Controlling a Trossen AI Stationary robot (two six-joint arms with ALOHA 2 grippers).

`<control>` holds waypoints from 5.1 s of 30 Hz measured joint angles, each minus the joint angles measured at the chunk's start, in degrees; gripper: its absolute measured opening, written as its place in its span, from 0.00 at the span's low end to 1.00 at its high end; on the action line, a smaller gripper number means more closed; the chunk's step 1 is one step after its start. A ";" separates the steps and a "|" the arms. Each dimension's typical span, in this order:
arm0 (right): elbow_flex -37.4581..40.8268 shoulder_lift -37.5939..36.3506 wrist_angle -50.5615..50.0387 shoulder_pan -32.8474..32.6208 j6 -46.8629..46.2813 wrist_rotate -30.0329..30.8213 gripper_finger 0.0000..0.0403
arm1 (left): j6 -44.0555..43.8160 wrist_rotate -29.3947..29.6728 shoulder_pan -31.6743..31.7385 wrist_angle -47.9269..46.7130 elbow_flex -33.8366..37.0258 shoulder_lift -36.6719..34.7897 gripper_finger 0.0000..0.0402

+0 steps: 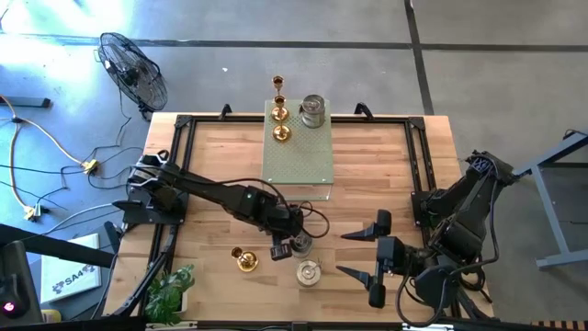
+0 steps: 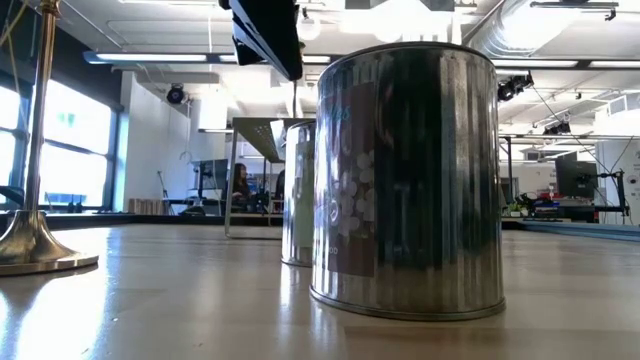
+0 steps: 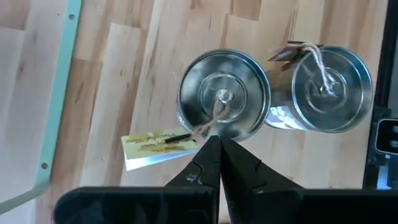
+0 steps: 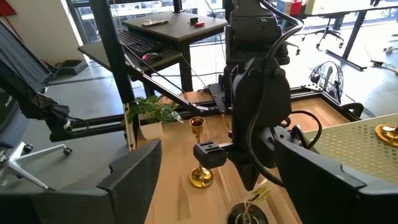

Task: Pick & Place candle stick holders
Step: Put the brown scented candle on the shelf aligned with the other green scented candle

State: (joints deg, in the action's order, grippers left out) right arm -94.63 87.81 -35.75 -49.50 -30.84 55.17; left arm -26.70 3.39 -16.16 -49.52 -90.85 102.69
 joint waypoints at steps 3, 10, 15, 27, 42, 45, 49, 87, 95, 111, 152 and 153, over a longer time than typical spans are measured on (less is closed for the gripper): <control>0.00 0.00 -0.02 0.00 0.01 0.01 0.76 | 0.83 0.44 0.00 0.07 0.00 0.00 0.00; 0.00 0.00 -0.28 0.00 0.22 0.09 0.76 | 1.00 2.16 0.00 0.31 0.00 0.00 0.00; 0.00 0.00 -0.42 0.02 0.23 0.33 0.76 | 4.31 -1.82 0.00 0.71 0.00 0.00 0.00; 0.00 0.00 -0.42 0.02 0.23 1.76 0.76 | 8.51 -7.81 0.02 2.92 0.00 0.00 0.03; 0.00 0.00 -0.37 0.02 -0.21 1.50 0.76 | 7.03 -11.58 0.04 2.95 0.00 0.00 0.47; 0.00 0.00 -0.35 0.02 -0.21 1.23 0.76 | 6.92 -10.98 0.04 3.06 0.00 0.01 0.56; 0.00 0.00 -0.35 0.02 -0.23 1.03 0.76 | 5.95 -6.82 0.04 3.21 0.00 0.04 0.67; 0.00 0.00 -0.03 0.37 -3.88 -0.71 0.76 | -2.31 -12.53 6.40 6.11 0.02 4.72 0.89; 0.00 0.00 -0.02 0.37 -3.88 -0.79 0.76 | -0.28 -16.48 6.40 6.06 0.02 4.62 0.89; 0.00 0.00 -18.41 0.20 -29.85 -3.94 0.76 | 5.93 -7.33 -1.25 6.35 0.00 -13.44 0.89; 0.00 4.24 -8.34 6.64 -21.68 -11.05 0.76 | 5.42 -1.02 -14.25 -7.69 0.04 -36.22 0.89; 0.00 4.24 -8.23 7.10 -22.03 -11.04 0.76 | 5.42 -0.67 -14.23 -7.70 0.04 -36.06 0.89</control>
State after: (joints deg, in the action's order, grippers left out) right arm -94.63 92.05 -43.98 -42.39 -52.87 44.13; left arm -21.28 2.72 -30.39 -57.21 -90.80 66.63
